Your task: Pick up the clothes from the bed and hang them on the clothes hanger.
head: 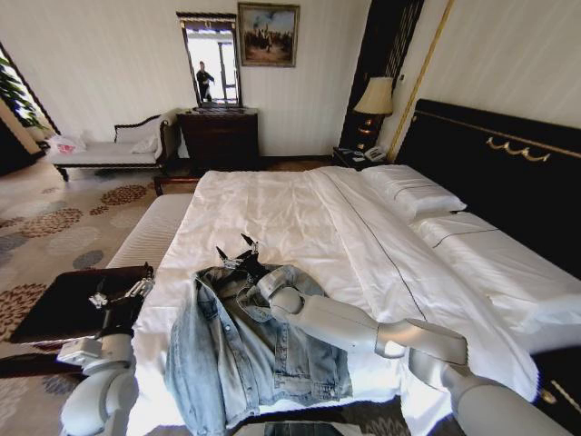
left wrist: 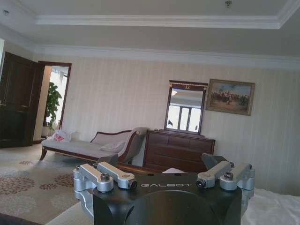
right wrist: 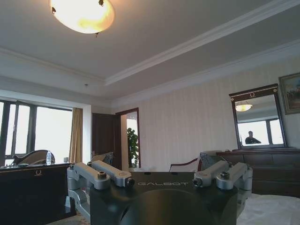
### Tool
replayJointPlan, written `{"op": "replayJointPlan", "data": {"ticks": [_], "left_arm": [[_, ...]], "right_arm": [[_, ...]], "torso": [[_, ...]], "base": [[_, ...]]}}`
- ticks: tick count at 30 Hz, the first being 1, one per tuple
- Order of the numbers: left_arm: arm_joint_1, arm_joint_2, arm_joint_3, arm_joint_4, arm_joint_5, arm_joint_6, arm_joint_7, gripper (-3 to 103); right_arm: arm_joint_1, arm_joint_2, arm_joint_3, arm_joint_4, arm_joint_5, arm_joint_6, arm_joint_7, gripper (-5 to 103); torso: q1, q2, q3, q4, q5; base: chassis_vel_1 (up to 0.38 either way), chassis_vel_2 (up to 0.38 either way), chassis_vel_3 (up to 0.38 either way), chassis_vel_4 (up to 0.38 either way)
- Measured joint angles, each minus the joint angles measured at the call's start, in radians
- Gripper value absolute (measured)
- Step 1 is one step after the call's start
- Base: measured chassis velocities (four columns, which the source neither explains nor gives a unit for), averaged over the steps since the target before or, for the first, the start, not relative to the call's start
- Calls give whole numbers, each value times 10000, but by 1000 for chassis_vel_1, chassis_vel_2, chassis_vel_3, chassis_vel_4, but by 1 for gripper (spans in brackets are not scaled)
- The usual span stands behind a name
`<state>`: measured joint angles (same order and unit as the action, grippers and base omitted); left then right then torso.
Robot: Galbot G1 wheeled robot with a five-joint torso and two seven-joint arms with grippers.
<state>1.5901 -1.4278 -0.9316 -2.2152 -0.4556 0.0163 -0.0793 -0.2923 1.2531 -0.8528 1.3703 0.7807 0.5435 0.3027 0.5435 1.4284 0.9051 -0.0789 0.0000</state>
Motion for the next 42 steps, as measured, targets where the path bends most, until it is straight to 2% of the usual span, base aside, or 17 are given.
{"op": "replayJointPlan", "data": {"ticks": [19,23,25,27,29,30,32,33,34,37,38,42], "left_arm": [[-78,126,-82,182,-151,-35,-10,100],[-81,104,-86,195,-161,-55,-6,100],[-89,82,-74,193,-162,-55,-6,100],[-104,48,-57,185,-163,-56,-4,100],[-131,16,-47,182,-165,-56,-4,100],[-131,16,-47,182,-165,-56,-4,100],[-153,-6,-47,181,-185,-55,-7,100],[-163,-17,-47,178,-206,-56,-8,100],[-163,-17,-47,178,-206,-56,-8,100],[-182,-40,-61,172,-269,-56,-8,100],[-182,-40,-61,172,-269,-56,-8,100],[-187,-36,-119,199,-351,-76,-7,100]], "right_arm": [[314,478,-420,-654,210,-170,306,100],[609,778,-579,-1232,731,-784,811,100],[680,895,-577,-1419,1029,-985,827,100],[775,1083,-511,-1547,1729,-1481,825,100],[884,1436,-384,-1526,3174,-2201,934,100],[884,1436,-384,-1526,3174,-2201,934,100],[923,1750,-349,-1476,4376,-2672,1321,100],[929,1990,-309,-1412,5232,-3029,1830,100],[929,1990,-309,-1412,5232,-3029,1830,100],[832,2766,67,-1565,6990,-3851,3424,100],[832,2766,67,-1565,6990,-3851,3424,100],[608,3493,730,-1924,8014,-4406,4569,100]], "torso": [[4,0,1,6,-3],[-2,0,0,-2,3],[-1,1,1,-4,1],[0,0,1,-4,2],[5,0,1,-2,0],[5,0,1,-2,0],[4,-1,1,2,-1],[2,0,1,2,-2],[2,0,1,2,-2],[-1,1,0,1,-2],[-1,1,0,1,-2],[1,0,0,2,0]], "base": [[63,70,-53,-70],[0,0,0,0],[0,0,0,0],[0,0,0,0],[0,0,0,0],[0,0,0,0],[0,0,0,0],[0,0,0,0],[0,0,0,0],[0,0,0,0],[0,0,0,0],[0,0,0,0]]}}
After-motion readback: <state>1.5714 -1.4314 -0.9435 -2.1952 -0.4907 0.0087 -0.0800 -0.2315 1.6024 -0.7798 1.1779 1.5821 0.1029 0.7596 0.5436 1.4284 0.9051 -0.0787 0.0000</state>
